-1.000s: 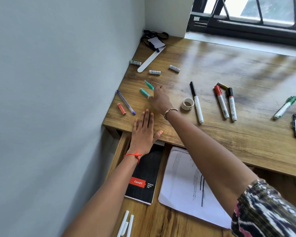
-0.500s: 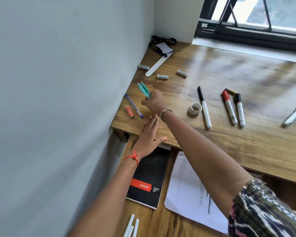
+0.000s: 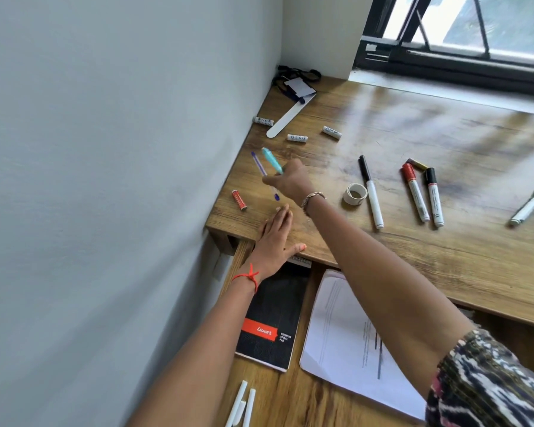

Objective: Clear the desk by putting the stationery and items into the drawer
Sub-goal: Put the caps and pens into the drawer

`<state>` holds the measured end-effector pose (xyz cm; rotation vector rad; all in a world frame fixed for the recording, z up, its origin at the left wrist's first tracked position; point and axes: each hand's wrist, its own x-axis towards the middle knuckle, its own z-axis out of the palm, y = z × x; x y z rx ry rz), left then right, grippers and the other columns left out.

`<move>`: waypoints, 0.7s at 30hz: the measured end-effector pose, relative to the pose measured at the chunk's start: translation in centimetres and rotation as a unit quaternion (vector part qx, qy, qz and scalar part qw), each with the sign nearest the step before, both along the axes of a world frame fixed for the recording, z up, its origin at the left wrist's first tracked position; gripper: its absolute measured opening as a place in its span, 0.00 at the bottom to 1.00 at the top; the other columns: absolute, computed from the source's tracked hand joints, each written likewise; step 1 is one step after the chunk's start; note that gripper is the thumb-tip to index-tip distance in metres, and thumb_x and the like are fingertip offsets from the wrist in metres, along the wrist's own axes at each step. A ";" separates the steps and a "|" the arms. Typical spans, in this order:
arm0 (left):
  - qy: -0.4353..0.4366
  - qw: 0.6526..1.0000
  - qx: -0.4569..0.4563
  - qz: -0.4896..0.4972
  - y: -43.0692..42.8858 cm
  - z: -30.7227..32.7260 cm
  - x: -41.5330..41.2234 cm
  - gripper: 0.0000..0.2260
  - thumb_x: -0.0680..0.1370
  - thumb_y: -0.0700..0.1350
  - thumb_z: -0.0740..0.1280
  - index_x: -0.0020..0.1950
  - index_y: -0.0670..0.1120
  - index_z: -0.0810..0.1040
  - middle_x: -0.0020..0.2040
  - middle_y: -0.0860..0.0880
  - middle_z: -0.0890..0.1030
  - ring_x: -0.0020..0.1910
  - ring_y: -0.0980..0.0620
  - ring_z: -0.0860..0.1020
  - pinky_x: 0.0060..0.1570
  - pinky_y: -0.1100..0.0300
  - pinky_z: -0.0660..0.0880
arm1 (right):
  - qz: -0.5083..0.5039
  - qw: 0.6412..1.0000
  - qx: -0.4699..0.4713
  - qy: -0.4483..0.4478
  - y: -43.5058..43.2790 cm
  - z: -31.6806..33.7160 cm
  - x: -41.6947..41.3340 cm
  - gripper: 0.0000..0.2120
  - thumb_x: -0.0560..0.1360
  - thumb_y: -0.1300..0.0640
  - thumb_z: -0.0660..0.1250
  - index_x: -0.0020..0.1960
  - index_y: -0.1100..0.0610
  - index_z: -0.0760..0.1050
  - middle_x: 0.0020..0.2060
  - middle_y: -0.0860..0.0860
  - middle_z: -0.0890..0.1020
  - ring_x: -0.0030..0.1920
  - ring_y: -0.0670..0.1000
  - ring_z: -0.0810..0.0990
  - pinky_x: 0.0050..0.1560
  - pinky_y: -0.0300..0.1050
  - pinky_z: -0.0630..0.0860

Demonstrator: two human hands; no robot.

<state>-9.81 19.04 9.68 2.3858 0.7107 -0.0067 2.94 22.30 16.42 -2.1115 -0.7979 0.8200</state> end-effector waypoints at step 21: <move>0.085 0.840 -0.489 0.221 -21.0 -5.4 -14.1 0.06 0.76 0.35 0.65 0.41 0.44 0.77 0.35 0.47 0.78 0.28 0.58 0.78 0.25 0.66 0.76 | -0.051 0.949 -0.171 0.259 -35.3 -10.6 -16.3 0.06 0.73 0.68 0.65 0.47 0.62 0.78 0.33 0.52 0.77 0.32 0.47 0.75 0.31 0.37 0.73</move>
